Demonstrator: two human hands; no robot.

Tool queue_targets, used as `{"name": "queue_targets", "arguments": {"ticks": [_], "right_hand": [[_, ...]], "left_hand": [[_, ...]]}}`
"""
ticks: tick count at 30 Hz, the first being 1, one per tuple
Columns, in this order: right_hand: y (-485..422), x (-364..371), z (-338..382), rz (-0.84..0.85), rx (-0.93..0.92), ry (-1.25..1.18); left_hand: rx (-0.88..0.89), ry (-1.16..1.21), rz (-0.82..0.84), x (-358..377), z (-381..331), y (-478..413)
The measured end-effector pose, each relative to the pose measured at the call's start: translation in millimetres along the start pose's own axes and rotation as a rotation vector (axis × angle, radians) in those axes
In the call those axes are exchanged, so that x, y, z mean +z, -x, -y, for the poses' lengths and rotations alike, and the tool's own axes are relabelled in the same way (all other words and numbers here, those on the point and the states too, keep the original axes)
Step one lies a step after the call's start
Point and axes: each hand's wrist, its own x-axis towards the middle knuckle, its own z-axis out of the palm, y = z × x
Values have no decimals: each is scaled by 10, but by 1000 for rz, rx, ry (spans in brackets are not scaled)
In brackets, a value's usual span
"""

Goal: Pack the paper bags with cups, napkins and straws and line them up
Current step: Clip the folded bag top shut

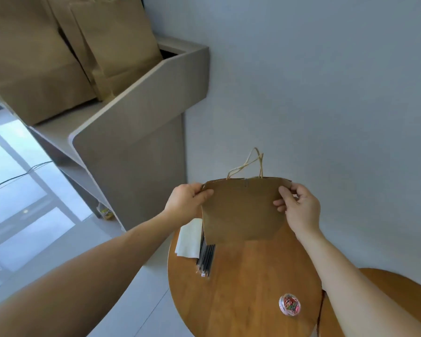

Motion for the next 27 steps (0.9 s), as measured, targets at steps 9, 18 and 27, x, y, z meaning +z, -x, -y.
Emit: {"name": "queue_targets", "arguments": {"ticks": [9,18,27], "right_hand": [[5,590,1409,-101,-167,-143],[-214,1080,2820,-13,-338,-261],[-512,2029,3994,203,-508,-356]], "left_hand": [[228,153,-256,-1182,-717,301],[464,45,-552,-2321,-1494,462],[542,14,-900,-3491,-1685,507]]}}
